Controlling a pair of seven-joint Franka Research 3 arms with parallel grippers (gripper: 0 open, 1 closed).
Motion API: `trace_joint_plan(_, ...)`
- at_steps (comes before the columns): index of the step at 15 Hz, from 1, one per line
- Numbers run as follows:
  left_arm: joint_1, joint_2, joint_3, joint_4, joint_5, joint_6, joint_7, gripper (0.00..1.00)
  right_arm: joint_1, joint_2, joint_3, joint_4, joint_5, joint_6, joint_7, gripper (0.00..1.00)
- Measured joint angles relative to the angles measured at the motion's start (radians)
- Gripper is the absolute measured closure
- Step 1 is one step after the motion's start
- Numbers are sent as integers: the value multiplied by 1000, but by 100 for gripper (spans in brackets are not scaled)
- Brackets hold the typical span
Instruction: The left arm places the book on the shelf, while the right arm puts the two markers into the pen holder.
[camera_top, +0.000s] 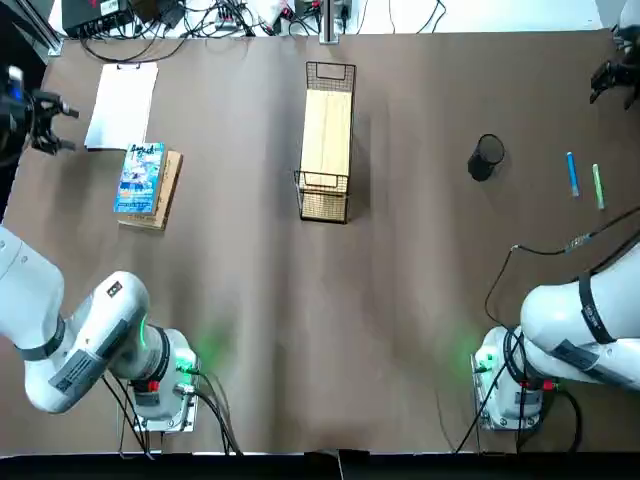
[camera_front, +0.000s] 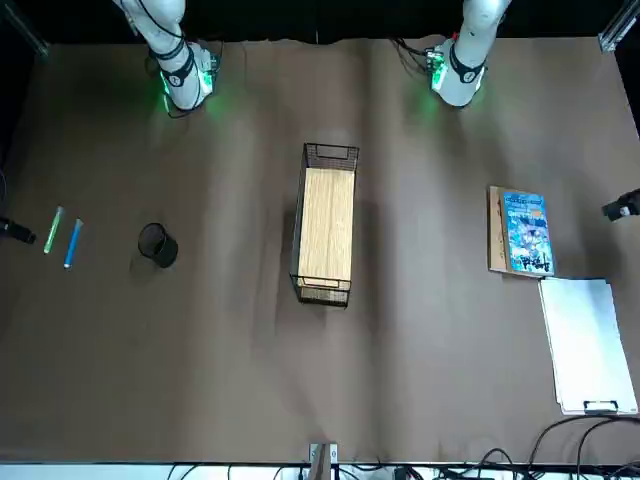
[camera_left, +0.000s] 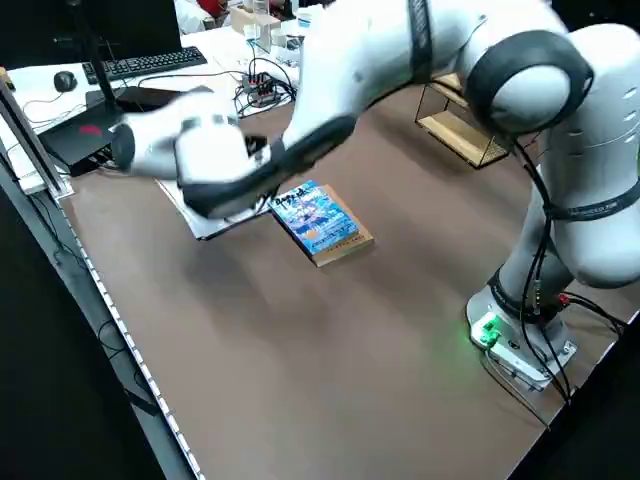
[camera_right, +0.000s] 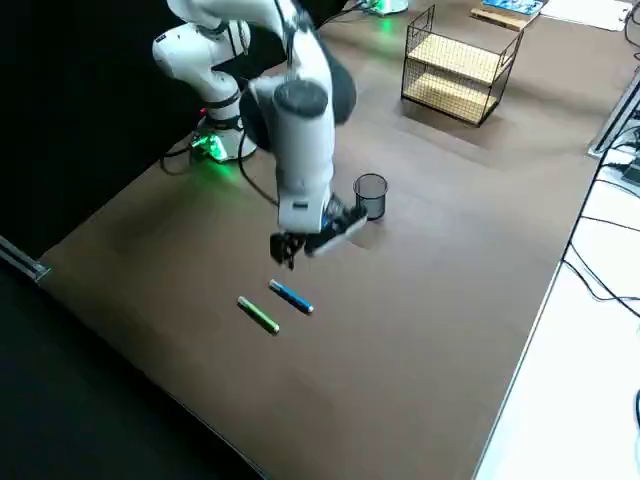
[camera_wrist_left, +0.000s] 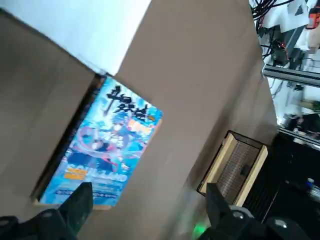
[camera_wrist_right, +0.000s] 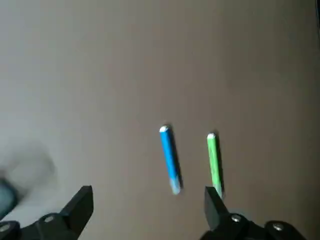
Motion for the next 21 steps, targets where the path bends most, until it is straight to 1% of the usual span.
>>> trace_joint_plan(1,12,30,0,2,-2,0,37,0,-12,36,1,-2,0,47,-2,3)
trace_joint_plan(2,21,56,0,4,-4,0,76,0,-23,73,1,-2,0,91,-11,10)
trace_joint_plan(3,31,78,0,7,-6,0,109,0,-33,106,1,-3,0,128,-24,10)
trace_joint_plan(5,43,123,0,12,-7,0,172,0,-47,152,2,-2,0,169,-36,19)
trace_joint_plan(6,46,147,0,14,-7,0,209,0,-52,169,2,-2,0,183,-41,19)
trace_joint_plan(7,45,171,-1,16,-7,0,242,0,-55,184,2,-3,0,192,-44,25)
trace_joint_plan(8,45,194,-3,17,-8,0,275,0,-57,200,2,-5,0,194,-44,34)
trace_joint_plan(9,42,215,-7,18,-9,0,308,0,-57,215,2,-7,0,196,-45,34)
trace_joint_plan(10,38,232,-12,20,-9,0,331,0,-57,229,4,-9,0,198,-45,37)
trace_joint_plan(13,11,262,-17,23,-10,0,354,0,-56,261,9,-14,0,210,-48,38)
trace_joint_plan(16,-1,289,-17,24,-10,0,393,0,-63,288,9,-20,0,219,-50,49)
trace_joint_plan(21,0,307,-16,25,-10,0,405,0,-71,313,9,-30,0,228,-68,51)
